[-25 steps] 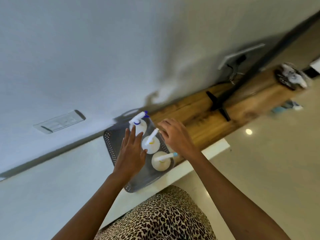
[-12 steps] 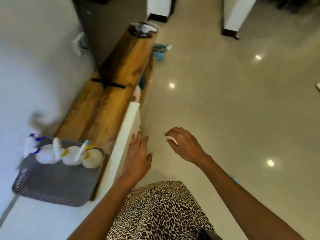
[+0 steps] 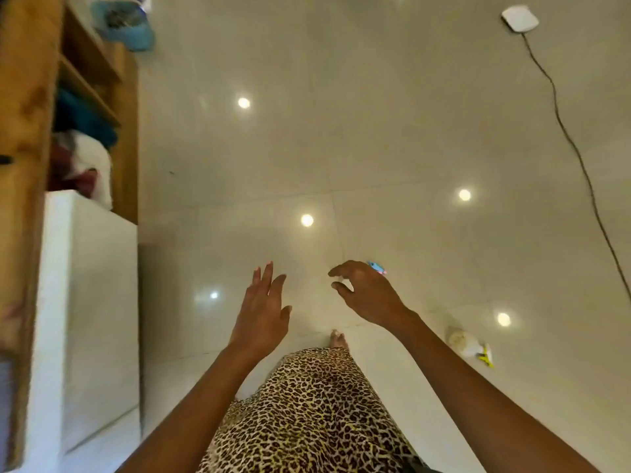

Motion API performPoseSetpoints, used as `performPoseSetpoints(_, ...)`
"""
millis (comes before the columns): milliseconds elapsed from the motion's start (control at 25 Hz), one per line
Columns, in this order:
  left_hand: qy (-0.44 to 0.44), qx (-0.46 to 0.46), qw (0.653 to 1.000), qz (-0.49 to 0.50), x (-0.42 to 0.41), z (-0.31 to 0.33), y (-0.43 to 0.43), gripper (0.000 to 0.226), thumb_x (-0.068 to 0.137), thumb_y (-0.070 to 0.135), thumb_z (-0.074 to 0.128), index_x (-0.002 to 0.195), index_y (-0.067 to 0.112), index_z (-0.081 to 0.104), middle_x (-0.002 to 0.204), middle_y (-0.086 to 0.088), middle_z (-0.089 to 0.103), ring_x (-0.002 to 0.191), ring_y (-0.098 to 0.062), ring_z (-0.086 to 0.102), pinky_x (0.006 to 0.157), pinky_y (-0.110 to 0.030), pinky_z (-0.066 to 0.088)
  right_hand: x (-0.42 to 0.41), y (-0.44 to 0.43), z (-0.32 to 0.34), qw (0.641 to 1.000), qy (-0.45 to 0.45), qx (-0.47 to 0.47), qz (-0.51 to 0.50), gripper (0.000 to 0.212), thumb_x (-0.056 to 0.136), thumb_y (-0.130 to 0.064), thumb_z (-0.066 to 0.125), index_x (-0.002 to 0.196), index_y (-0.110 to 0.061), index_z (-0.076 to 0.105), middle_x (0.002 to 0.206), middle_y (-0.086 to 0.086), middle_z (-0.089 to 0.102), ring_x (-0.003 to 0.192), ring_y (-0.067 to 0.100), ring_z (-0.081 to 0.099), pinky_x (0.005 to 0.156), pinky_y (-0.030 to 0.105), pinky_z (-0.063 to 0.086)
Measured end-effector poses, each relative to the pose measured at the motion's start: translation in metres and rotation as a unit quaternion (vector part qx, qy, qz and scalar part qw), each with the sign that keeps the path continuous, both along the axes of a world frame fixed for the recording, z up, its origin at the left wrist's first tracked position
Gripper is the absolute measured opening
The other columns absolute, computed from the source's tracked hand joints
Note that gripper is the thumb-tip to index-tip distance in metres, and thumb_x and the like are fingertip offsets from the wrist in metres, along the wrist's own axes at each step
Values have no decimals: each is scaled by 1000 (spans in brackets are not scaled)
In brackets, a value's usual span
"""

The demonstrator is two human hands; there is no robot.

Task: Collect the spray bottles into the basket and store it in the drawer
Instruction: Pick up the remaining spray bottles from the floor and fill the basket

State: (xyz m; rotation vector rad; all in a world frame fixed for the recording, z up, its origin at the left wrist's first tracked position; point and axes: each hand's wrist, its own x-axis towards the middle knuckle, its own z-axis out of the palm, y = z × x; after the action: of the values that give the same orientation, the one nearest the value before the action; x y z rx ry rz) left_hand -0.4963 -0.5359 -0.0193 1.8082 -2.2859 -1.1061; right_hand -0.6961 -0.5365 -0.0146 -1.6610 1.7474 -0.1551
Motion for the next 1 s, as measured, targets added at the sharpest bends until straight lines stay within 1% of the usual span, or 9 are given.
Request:
performPoseSetpoints(120,-21,36,999,-31,-57,-30,-3,57,93,22,47,144,13,21,158,-9,-2,145,-26,-7,118,-38,10,-55,6,-35,998,-3,58,-32,27,92,-20,54,118,-16,60,124,6,61,112,23,56,91,35,45)
performPoseSetpoints(280,-55,75,992,-86,-117,-87,-19,57,94,24,45,144,14,20,158,-8,0,145,-25,-4,118,-37,12,-112,8,-106,987,-11,129,-95,29,91,-19,54,119,-15,59,126,9,61,110,27,58,93,36,46)
performPoseSetpoints(440,-88,109,982,-127,-165,-171,-44,57,94,25,44,144,12,20,158,-9,6,145,-26,1,117,-37,15,-149,5,-197,973,-13,162,-164,30,92,-18,52,121,-13,57,126,10,60,110,26,58,97,36,46)
performPoseSetpoints(560,-101,146,976,-127,-202,-265,-59,57,93,27,45,143,11,22,157,-9,11,145,-26,5,116,-38,17,-171,-2,-290,962,-11,173,-210,29,93,-20,50,121,-13,56,125,9,60,110,25,57,95,34,45)
performPoseSetpoints(720,-113,156,973,-126,-244,-399,-71,61,87,33,55,136,6,32,147,-14,32,136,-28,28,105,-39,34,-185,-5,-421,949,-11,166,-268,31,94,-20,49,124,-14,53,126,9,59,114,25,55,96,36,44)
performPoseSetpoints(800,-115,165,974,-106,-262,-448,-73,68,81,41,61,132,3,36,139,-16,42,128,-31,39,98,-40,40,-188,-2,-467,942,-10,150,-301,31,94,-18,50,124,-11,53,125,10,60,113,25,57,95,34,45)
performPoseSetpoints(880,-102,168,977,-87,-279,-495,-72,70,74,45,69,124,2,43,125,-17,53,116,-32,51,89,-37,43,-194,5,-507,934,-9,133,-331,30,93,-16,51,122,-10,54,123,11,61,109,25,59,92,32,47)
performPoseSetpoints(920,-94,175,976,-90,-285,-515,-70,69,71,44,72,120,2,46,120,-17,57,112,-32,54,87,-36,44,-195,10,-521,930,-11,129,-345,30,93,-15,51,122,-10,54,123,10,61,109,25,60,92,32,48)
performPoseSetpoints(1000,-104,201,969,-101,-291,-548,-68,75,66,46,75,121,5,45,120,-15,58,112,-31,56,93,-39,47,-194,19,-543,921,-21,115,-371,30,93,-12,51,122,-10,55,124,11,61,108,24,60,91,33,49)
